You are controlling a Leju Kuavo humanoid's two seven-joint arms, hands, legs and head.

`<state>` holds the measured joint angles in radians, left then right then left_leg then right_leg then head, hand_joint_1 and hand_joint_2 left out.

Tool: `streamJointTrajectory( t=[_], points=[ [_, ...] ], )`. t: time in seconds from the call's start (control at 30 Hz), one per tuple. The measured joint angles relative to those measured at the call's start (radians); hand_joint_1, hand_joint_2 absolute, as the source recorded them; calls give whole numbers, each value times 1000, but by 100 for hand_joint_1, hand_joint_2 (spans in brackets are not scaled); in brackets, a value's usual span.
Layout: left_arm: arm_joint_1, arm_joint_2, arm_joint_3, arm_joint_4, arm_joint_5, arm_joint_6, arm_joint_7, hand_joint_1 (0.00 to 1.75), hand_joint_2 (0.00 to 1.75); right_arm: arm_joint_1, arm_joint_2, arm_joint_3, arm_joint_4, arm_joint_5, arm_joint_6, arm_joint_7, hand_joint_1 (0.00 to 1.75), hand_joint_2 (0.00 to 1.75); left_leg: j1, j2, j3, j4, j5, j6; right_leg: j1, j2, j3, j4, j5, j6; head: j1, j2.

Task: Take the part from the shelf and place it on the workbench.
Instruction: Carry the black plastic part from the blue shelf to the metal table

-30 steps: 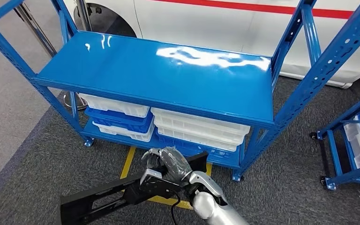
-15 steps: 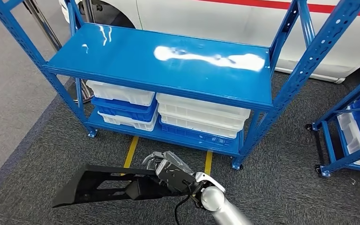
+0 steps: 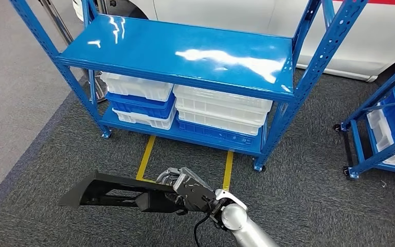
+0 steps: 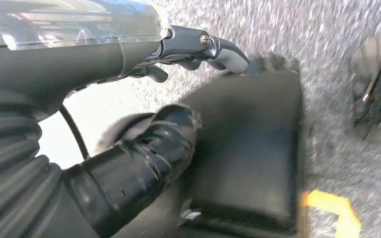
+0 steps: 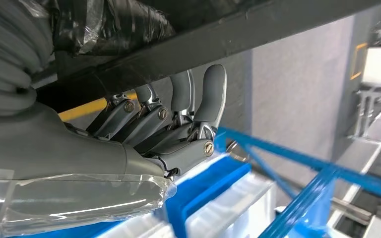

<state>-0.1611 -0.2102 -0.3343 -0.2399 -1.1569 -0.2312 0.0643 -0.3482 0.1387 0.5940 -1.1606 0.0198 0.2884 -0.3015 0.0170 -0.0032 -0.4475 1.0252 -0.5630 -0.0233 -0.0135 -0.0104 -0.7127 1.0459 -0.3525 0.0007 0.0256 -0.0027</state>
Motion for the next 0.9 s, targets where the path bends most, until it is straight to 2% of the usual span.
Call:
streamJointTrajectory(
  t=[0.03,0.07,0.1,0.13,0.17,0.23,0.27,0.3,0.33,0.37,0.4,0.43,0.47,0.5,0.53,0.6,0.63,0.67,0.7,0.73,0.77,0.8,0.83,0.87,0.9],
  points=[
    [1,1,-5,0,-1,-4,-1,0,175,0,0,0,1,-17,14,-4,175,175,-4,-1,8,-23,-7,10,1,0,-1,-5,13,6,1,0],
    [2,1,-10,0,-2,-9,-2,0,175,0,0,0,3,-35,28,-8,175,175,-4,-1,1,-27,-1,22,0,0,-3,-11,26,12,1,0],
    [1,2,-14,0,-4,-13,-3,0,175,0,-1,0,5,-51,42,-12,175,175,-4,2,-8,-27,12,33,-1,1,-6,-13,25,18,1,0],
    [-1,2,-18,0,-6,-18,-4,0,175,1,-3,0,6,-66,55,-17,175,175,-3,5,-20,-27,26,44,-3,3,-12,-1,0,22,1,0],
    [-4,2,-21,0,-7,-22,-6,0,175,2,-4,0,7,-77,67,-21,175,175,-3,8,-32,-28,40,54,-5,5,-21,30,-46,25,2,0],
    [-9,2,-27,-1,-8,-27,-9,0,175,5,-6,0,7,-92,81,-28,175,175,-7,12,-64,-25,68,67,-6,6,-40,147,-163,28,2,0],
    [-11,2,-30,-1,-8,-28,-10,0,175,6,-8,0,7,-95,84,-30,175,175,-10,13,-82,-22,81,69,-7,6,-47,213,-193,29,2,0],
    [-13,2,-33,-2,-8,-29,-10,0,175,8,-9,0,8,-98,86,-32,175,175,-12,14,-102,-18,94,70,-7,6,-46,264,-195,29,2,0],
    [-16,2,-35,-2,-8,-29,-11,0,175,9,-10,0,8,-98,87,-32,175,175,-14,14,-123,-13,106,69,-6,6,-32,287,-175,28,2,0],
    [-18,2,-35,-2,-8,-29,-11,0,175,10,-10,0,8,-99,89,-32,175,175,-16,15,-143,-8,117,67,-6,6,-2,276,-146,24,2,0],
    [-21,2,-36,-3,-8,-29,-12,0,175,10,-11,0,8,-99,89,-32,175,175,-17,14,-161,-2,127,65,-4,7,46,232,-127,18,2,0],
    [-23,2,-37,-4,-8,-29,-13,0,175,10,-11,0,7,-99,90,-32,175,175,-19,14,-174,2,136,62,-1,7,106,161,-131,11,2,0],
    [-24,2,-38,-6,-8,-29,-13,0,175,9,-10,0,6,-99,91,-32,175,175,-20,13,-183,5,145,57,3,7,162,85,-149,5,1,0],
    [-24,1,-39,-7,-8,-29,-13,0,175,8,-10,0,5,-99,91,-33,175,175,-19,14,-189,5,155,52,8,8,202,25,-169,1,1,0],
    [-24,1,-39,-8,-8,-29,-13,0,175,7,-10,0,5,-101,92,-33,175,175,-18,14,-193,3,166,45,12,8,222,-15,-183,-1,2,0],
    [-24,2,-40,-8,-10,-30,-13,0,175,6,-10,0,5,-108,96,-34,175,175,-16,13,-202,1,179,32,12,5,214,-35,-171,-7,2,0],
    [-24,2,-40,-8,-10,-31,-13,0,175,7,-10,0,5,-113,99,-34,175,175,-15,11,-208,8,165,26,10,2,204,-40,-160,-12,2,0],
    [-24,3,-40,-8,-11,-32,-14,0,175,8,-10,0,5,-118,103,-34,175,175,-14,9,-215,27,133,21,7,0,193,-44,-146,-19,1,0],
    [-25,4,-41,-8,-11,-34,-14,0,175,9,-9,0,6,-124,107,-34,175,175,-12,7,-223,68,80,17,4,-3,178,-44,-132,-24,1,0],
    [-27,4,-41,-8,-12,-36,-15,0,175,9,-9,0,6,-131,112,-34,175,175,-11,7,-230,124,26,13,5,-2,161,-43,-119,-27,0,0],
    [-28,4,-42,-8,-14,-39,-16,0,175,10,-9,0,6,-140,117,-36,175,175,-11,7,-234,187,-14,9,6,-3,141,-40,-104,-29,1,0],
    [-29,4,-44,-8,-16,-43,-17,0,175,10,-9,0,6,-149,124,-38,175,175,-10,7,-232,243,-30,7,7,-4,119,-37,-90,-28,0,0],
    [-30,4,-47,-8,-18,-47,-19,0,175,11,-9,0,6,-159,131,-42,175,175,-10,7,-220,273,-15,6,7,-4,97,-32,-76,-27,1,0],
    [-31,5,-51,-8,-20,-51,-20,0,175,11,-9,0,6,-168,138,-46,175,175,-10,7,-197,273,16,6,7,-5,74,-27,-62,-25,0,0],
    [-33,5,-56,-8,-23,-55,-22,0,175,12,-9,0,5,-177,146,-51,175,175,-9,7,-158,239,46,6,7,-5,53,-21,-50,-23,0,0]
  ],
)
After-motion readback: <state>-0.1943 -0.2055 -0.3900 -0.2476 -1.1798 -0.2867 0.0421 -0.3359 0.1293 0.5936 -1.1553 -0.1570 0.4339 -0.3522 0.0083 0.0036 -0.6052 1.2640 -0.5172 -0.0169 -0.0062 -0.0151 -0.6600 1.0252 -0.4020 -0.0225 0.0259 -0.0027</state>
